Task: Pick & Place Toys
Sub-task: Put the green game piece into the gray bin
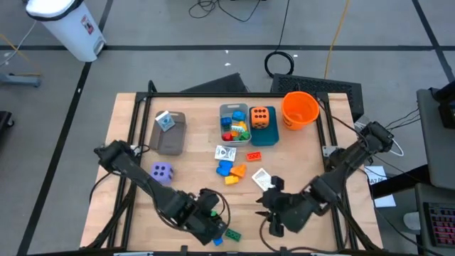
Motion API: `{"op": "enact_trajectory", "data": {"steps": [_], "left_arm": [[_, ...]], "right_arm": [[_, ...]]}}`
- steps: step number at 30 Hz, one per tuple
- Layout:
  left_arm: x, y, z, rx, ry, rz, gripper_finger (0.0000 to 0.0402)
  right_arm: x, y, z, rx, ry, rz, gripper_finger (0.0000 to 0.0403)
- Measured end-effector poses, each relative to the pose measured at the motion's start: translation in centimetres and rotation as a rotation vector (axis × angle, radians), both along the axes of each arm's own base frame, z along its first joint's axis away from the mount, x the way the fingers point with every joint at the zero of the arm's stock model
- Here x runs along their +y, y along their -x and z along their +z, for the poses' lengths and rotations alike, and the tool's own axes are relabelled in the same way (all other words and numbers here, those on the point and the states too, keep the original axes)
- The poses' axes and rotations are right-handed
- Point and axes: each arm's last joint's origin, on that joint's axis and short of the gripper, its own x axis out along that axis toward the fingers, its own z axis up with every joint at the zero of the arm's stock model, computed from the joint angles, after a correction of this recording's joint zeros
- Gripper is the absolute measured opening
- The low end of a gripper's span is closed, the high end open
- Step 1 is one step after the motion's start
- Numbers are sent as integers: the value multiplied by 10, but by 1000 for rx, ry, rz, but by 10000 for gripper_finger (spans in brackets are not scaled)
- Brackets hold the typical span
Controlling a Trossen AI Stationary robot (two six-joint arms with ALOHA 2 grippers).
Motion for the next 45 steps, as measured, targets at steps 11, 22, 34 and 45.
{"op": "enact_trajectory", "data": {"steps": [11,22,34,45], "left_arm": [[-13,-11,-63,220,38,244,239],[-15,-17,-81,256,53,311,239],[-10,-28,-94,275,72,301,239],[-12,-30,-107,334,93,307,239]], "right_arm": [[11,10,-9,-3,-55,-48,164],[9,11,-29,19,-73,-73,164],[10,11,-29,13,-76,-71,164],[10,11,-29,12,-68,-63,164]]}}
